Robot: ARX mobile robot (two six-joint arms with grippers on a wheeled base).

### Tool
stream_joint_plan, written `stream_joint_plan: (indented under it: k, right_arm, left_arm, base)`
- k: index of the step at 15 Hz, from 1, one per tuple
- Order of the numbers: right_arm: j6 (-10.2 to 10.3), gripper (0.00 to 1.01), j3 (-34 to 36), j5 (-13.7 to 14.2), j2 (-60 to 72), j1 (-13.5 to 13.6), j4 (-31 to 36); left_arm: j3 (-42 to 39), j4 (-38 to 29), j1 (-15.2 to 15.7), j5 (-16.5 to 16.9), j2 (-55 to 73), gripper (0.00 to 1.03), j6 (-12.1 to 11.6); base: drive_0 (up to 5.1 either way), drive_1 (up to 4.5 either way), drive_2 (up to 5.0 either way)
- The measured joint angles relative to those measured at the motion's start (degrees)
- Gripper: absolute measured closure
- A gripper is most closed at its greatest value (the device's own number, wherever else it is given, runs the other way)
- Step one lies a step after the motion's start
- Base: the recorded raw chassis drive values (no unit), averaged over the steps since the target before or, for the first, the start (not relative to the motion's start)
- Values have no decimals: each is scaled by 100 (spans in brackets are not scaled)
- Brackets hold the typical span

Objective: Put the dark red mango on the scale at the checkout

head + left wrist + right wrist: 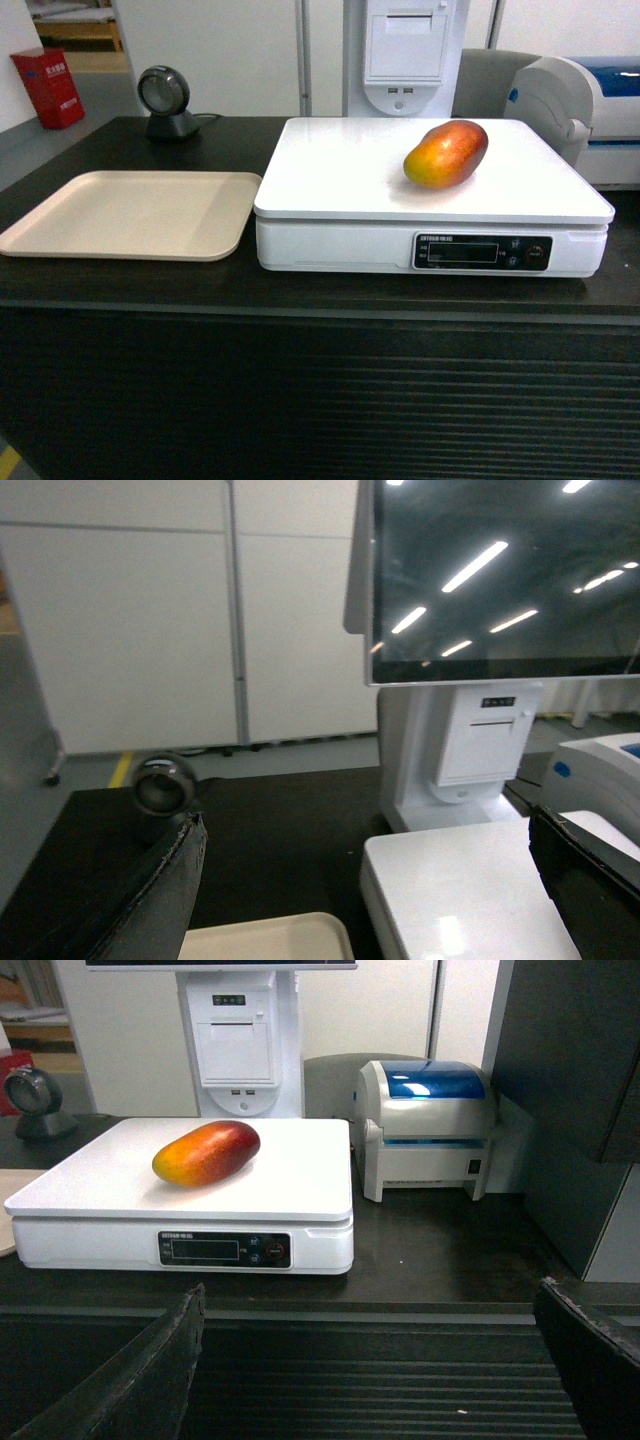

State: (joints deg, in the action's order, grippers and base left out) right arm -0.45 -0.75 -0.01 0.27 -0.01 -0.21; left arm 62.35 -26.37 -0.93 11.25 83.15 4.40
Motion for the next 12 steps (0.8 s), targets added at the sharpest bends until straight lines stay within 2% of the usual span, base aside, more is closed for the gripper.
stream_joint_plan:
  k: [3,4,5,7,9,11,12]
  right_arm:
    - [2,3,0,0,0,0,0]
    - [2,3,0,0,0,0,2]
    - [0,3,0,0,0,0,2]
    - [2,3,0,0,0,0,2]
    - [2,3,0,0,0,0,0]
    - [2,3,0,0,0,0,0]
    - [2,3,0,0,0,0,-2]
  left_arm:
    - [-785,-138,800,55,-1038,5,-68]
    - [-916,437,874,-219,-1322,12,-181]
    - [-1585,494,898,-328,-1797,24,-271]
    - [-2839,149,1102,-50,-2524,46,-339]
    - [-3766,-149,1309,0,-3206,68,-339]
    - [-4511,-245,1005,-177,-3646,95,-339]
    - [-4739,-256,887,-262,-3847,101,-361]
  base:
    - [0,0,0]
    - [0,0,0]
    - [0,0,0]
    - [0,0,0]
    - [0,0,0]
    - [0,0,0]
    - [0,0,0]
